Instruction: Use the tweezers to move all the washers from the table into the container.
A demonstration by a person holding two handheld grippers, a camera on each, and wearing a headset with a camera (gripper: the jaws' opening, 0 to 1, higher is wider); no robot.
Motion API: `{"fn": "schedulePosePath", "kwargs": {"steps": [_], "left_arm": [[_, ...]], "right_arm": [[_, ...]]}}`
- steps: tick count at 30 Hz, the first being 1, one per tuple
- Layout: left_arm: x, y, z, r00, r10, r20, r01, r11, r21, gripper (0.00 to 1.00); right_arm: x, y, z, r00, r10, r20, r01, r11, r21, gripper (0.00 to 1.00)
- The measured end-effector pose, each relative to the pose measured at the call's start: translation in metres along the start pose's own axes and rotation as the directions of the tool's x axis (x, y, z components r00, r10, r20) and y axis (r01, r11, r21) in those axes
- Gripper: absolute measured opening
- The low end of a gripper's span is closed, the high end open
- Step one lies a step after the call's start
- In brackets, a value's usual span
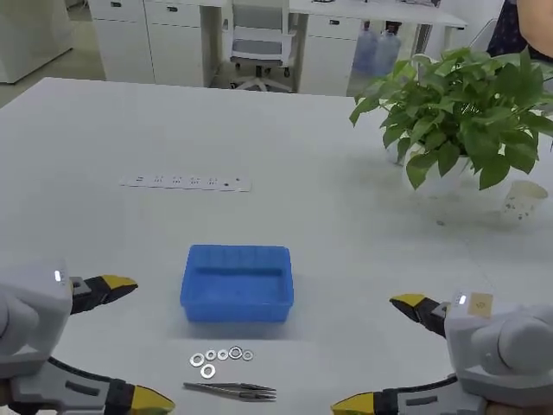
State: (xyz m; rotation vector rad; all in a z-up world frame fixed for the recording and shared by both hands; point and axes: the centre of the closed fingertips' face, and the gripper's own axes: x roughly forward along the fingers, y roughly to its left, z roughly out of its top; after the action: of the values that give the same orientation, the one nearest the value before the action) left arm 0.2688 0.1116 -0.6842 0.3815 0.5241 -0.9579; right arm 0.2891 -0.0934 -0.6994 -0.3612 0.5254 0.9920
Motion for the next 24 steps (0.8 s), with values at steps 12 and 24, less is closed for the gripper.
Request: {"fn": "schedulePosePath", "kwargs": {"steps": [12,24], "left_arm": [[-0.0030,0.0027,0.0019,0.9998,0.004,0.017,-0.004,1.000,0.000,0.97],[-0.0014,0.0005,0.0035,0.9998,-0.008,0.018,0.008,1.000,0.008,0.95]], "right_arm": [[0.0020,0.0020,0.0036,1.0000,0.003,0.003,-0.003,1.000,-0.005,1.00],[0.0016,-0.0009,0.0045,1.0000,0.000,0.007,0.000,1.000,-0.002,1.00]]}}
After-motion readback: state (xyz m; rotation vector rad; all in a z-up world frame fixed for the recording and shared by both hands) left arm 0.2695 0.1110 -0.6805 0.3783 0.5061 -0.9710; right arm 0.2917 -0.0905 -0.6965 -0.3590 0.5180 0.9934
